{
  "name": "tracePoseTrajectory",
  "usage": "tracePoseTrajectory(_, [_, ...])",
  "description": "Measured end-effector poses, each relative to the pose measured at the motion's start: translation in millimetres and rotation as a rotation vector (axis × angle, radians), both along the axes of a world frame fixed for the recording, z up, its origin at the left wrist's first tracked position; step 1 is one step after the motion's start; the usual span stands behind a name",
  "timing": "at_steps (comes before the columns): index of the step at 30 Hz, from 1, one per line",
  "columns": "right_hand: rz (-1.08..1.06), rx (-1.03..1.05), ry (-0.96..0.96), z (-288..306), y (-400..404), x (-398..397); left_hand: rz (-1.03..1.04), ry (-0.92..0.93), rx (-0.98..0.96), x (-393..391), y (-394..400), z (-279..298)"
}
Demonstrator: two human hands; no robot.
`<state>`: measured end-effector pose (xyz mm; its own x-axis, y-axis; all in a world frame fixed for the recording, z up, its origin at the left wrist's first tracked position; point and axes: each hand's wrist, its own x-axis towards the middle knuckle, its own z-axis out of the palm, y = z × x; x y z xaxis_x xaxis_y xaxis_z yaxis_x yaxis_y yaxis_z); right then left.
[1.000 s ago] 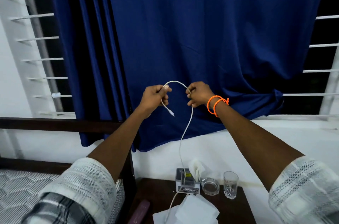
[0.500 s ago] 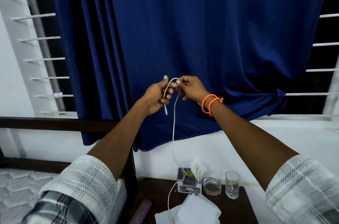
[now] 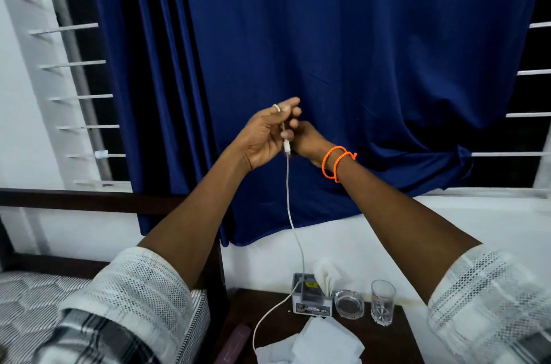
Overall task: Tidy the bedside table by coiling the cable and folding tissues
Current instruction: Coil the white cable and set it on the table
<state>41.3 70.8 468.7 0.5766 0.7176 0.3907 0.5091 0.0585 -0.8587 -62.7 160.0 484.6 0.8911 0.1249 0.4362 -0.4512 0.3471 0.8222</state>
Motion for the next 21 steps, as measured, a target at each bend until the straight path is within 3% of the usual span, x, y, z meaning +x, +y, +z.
tracePoseTrajectory(5, [0.103,-0.077,-0.024,2.1,-4.3,-7.7,0.149,-0.119,0.0,9.9,16.2,2.4])
tracePoseTrajectory(10, [0.149,-0.204,-0.075,7.5,-10.1,0.8,0.411,-0.068,0.308,8.0,37.0,0.0])
tracePoseTrajectory(13, [0.112,-0.303,-0.25,13.6,-17.6,6.8,0.542,0.011,0.517,4.0,48.5,-1.0])
tracePoseTrajectory(17, [0.057,-0.487,-0.587,37.2,-30.9,10.6,0.431,0.193,0.719,-2.5,56.7,-8.1])
tracePoseTrajectory(21, [0.048,-0.558,-0.786,69.2,-43.0,10.9,0.184,0.357,0.726,-4.4,56.2,-16.1])
